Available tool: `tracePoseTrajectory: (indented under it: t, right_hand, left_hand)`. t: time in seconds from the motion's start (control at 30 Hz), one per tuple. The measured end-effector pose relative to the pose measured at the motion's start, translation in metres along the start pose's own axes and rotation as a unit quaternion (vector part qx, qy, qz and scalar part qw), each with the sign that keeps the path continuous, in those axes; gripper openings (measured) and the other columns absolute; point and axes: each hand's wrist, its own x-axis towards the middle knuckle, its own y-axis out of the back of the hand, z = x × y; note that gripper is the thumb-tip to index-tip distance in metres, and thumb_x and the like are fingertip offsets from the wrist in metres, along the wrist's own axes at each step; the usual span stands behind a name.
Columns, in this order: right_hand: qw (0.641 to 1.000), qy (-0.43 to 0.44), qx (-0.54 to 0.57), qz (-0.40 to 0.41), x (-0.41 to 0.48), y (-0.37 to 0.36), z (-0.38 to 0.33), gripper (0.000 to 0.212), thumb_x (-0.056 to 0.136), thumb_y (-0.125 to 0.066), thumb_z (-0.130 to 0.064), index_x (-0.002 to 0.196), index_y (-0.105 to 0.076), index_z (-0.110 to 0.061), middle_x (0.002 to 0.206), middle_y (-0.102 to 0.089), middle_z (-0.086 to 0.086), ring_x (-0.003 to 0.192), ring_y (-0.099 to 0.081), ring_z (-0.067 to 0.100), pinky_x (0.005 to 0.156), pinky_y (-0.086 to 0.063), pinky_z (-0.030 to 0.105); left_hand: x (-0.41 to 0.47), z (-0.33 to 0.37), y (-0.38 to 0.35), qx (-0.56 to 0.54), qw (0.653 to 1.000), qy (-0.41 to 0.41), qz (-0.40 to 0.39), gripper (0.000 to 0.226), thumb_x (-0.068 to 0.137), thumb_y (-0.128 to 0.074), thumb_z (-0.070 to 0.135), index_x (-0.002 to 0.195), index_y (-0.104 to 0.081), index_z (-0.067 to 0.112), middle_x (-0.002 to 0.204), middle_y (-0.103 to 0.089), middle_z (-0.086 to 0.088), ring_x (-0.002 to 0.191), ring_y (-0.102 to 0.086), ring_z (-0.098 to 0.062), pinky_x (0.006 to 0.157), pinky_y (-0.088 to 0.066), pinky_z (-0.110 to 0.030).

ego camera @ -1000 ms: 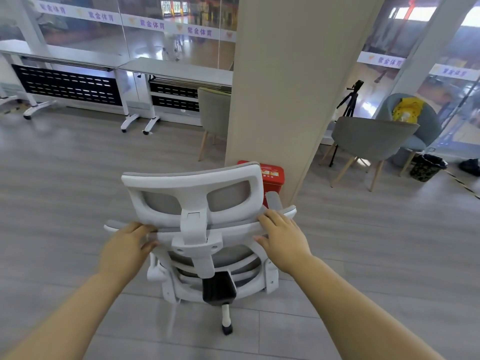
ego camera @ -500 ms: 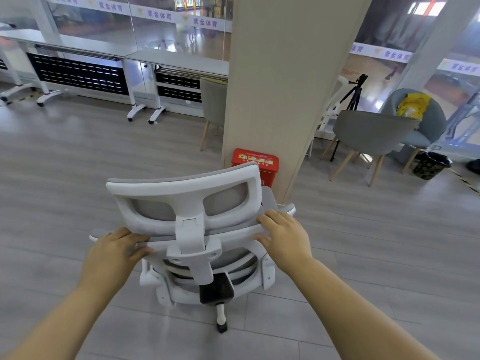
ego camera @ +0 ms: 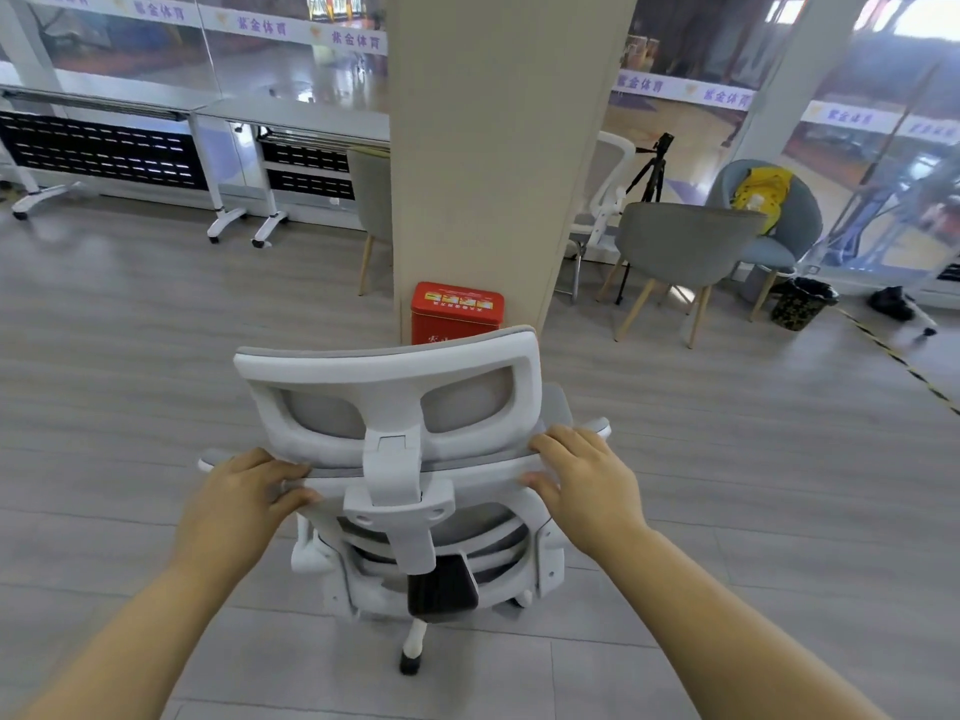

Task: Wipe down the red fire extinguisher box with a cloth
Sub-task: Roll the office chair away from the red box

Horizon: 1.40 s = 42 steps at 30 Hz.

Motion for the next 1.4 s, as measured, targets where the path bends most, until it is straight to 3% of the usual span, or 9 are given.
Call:
tracePoseTrajectory:
  t: [0.2, 0.4, 0.6, 0.73, 0.83, 0.9, 1.07, 1.2, 1.4]
  right_hand:
    - [0.998, -0.048, -0.029, 0.022, -0.029, 0.016, 0.045, 0.033, 0.065, -0.086, -0.028, 0.092, -0.070, -0.017, 0.096, -0.067, -0.005, 0.086, -0.064, 0.021, 0.049, -0.055, 0.031]
    - [0.991, -0.108, -0.045, 0.058, -0.054, 0.025, 0.094, 0.034, 0.061, -0.089, -0.017, 0.092, -0.074, -0.015, 0.096, -0.068, 0.001, 0.087, -0.065, 0.024, 0.051, -0.055, 0.030]
    - [0.981, -0.159, -0.094, 0.064, -0.063, 0.029, 0.135, 0.043, 0.056, -0.089, -0.003, 0.097, -0.073, -0.006, 0.100, -0.071, 0.013, 0.098, -0.066, 0.036, 0.084, -0.052, 0.058]
    - [0.971, -0.212, -0.098, 0.051, -0.063, 0.027, 0.161, 0.043, 0.062, -0.085, 0.000, 0.102, -0.072, -0.004, 0.107, -0.070, 0.016, 0.104, -0.064, 0.042, 0.082, -0.052, 0.057]
    - [0.963, -0.251, -0.079, 0.050, -0.054, 0.025, 0.180, 0.042, 0.064, -0.083, 0.003, 0.103, -0.071, -0.003, 0.109, -0.069, 0.017, 0.107, -0.061, 0.045, 0.073, -0.056, 0.055]
    - [0.956, -0.282, -0.068, 0.036, -0.048, 0.024, 0.193, 0.041, 0.068, -0.080, 0.005, 0.107, -0.070, -0.003, 0.114, -0.067, 0.018, 0.113, -0.057, 0.046, 0.078, -0.055, 0.056]
    - [0.929, -0.368, -0.038, 0.018, -0.027, 0.026, 0.236, 0.034, 0.090, -0.060, 0.000, 0.123, -0.062, -0.005, 0.133, -0.057, 0.011, 0.134, -0.039, 0.037, 0.099, -0.045, 0.050]
    - [0.915, -0.401, -0.035, 0.032, -0.011, 0.030, 0.267, 0.030, 0.093, -0.054, -0.002, 0.123, -0.061, -0.003, 0.131, -0.058, 0.011, 0.135, -0.037, 0.039, 0.095, -0.048, 0.051]
    - [0.867, -0.471, -0.121, -0.105, 0.012, 0.039, 0.302, 0.050, 0.095, -0.052, -0.026, 0.141, -0.039, -0.012, 0.150, -0.033, 0.007, 0.142, -0.022, 0.031, 0.116, -0.021, 0.050]
  left_hand:
    - [0.019, 0.039, -0.040, -0.027, 0.997, -0.062, -0.039, 0.024, 0.065, -0.083, 0.006, 0.087, -0.076, 0.003, 0.084, -0.068, -0.012, 0.077, -0.062, -0.034, 0.070, -0.040, -0.032]
    - [0.047, 0.084, -0.083, -0.020, 0.988, -0.129, -0.083, 0.024, 0.069, -0.081, 0.013, 0.092, -0.076, 0.008, 0.083, -0.065, -0.010, 0.073, -0.060, -0.029, 0.066, -0.045, -0.033]
    - [0.079, 0.128, -0.124, -0.011, 0.975, -0.182, -0.129, 0.028, 0.074, -0.078, 0.019, 0.100, -0.074, 0.010, 0.090, -0.067, -0.005, 0.082, -0.063, -0.027, 0.067, -0.048, -0.032]
    - [0.099, 0.157, -0.152, -0.015, 0.967, -0.198, -0.159, 0.036, 0.081, -0.072, 0.023, 0.115, -0.068, 0.013, 0.111, -0.065, -0.004, 0.103, -0.062, -0.025, 0.082, -0.050, -0.033]
    - [0.122, 0.181, -0.172, -0.010, 0.959, -0.196, -0.205, 0.049, 0.088, -0.063, 0.027, 0.135, -0.051, 0.022, 0.138, -0.049, 0.003, 0.124, -0.048, -0.018, 0.096, -0.043, -0.031]
    - [0.140, 0.195, -0.184, 0.008, 0.948, -0.210, -0.239, 0.055, 0.091, -0.059, 0.028, 0.142, -0.039, 0.025, 0.149, -0.036, 0.007, 0.133, -0.040, -0.015, 0.105, -0.036, -0.028]
    - [0.190, 0.235, -0.220, 0.032, 0.919, -0.238, -0.312, 0.065, 0.092, -0.056, 0.030, 0.148, -0.023, 0.029, 0.156, -0.017, 0.014, 0.130, -0.042, -0.013, 0.104, -0.035, -0.027]
    - [0.222, 0.269, -0.256, 0.028, 0.903, -0.260, -0.341, 0.071, 0.088, -0.058, 0.030, 0.148, -0.020, 0.031, 0.157, -0.013, 0.014, 0.134, -0.038, -0.017, 0.103, -0.040, -0.033]
    - [0.256, 0.304, -0.299, 0.047, 0.875, -0.300, -0.377, 0.070, 0.089, -0.056, 0.035, 0.149, -0.020, 0.028, 0.158, -0.013, 0.009, 0.138, -0.031, -0.018, 0.105, -0.040, -0.035]
